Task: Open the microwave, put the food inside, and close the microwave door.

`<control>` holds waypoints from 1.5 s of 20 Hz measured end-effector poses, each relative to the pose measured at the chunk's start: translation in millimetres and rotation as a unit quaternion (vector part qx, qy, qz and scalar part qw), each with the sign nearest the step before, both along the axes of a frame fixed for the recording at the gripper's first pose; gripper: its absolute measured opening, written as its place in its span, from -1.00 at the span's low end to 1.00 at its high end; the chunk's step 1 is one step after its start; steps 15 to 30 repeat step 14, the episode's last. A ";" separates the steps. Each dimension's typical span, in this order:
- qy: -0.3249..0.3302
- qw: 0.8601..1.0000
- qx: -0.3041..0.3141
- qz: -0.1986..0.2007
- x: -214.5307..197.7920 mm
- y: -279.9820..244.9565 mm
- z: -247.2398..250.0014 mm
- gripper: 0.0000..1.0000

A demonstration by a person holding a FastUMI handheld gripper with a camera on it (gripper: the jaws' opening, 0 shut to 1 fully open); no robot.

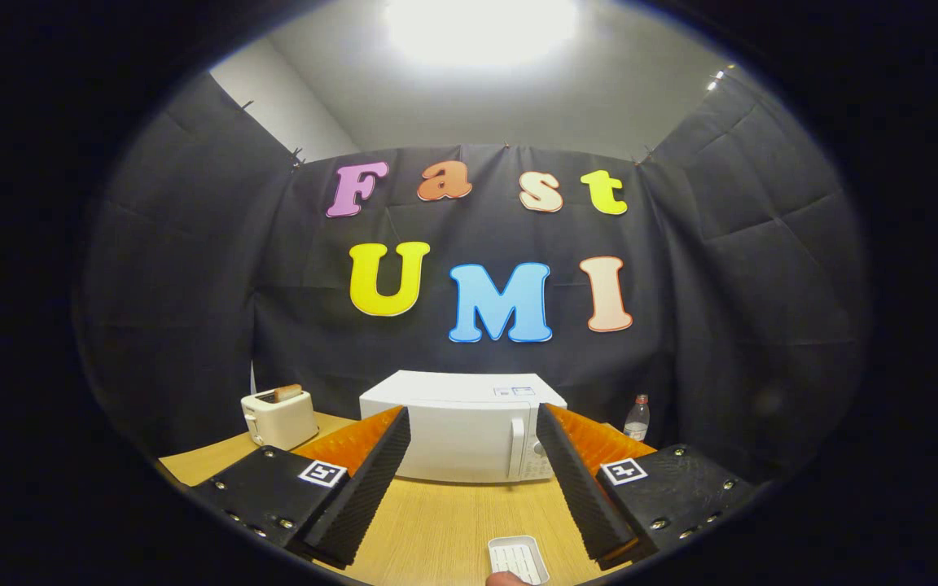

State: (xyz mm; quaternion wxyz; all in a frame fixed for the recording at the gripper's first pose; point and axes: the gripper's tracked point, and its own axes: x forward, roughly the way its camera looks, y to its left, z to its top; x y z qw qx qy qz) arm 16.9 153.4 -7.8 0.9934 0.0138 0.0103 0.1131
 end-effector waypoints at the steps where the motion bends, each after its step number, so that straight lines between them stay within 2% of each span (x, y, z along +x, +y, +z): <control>1: 0.002 1.000 0.000 0.000 -1.6 0.7 -0.7 0.95; 30: 0.003 1.000 0.003 -0.010 -7.0 -7.4 0.3 0.95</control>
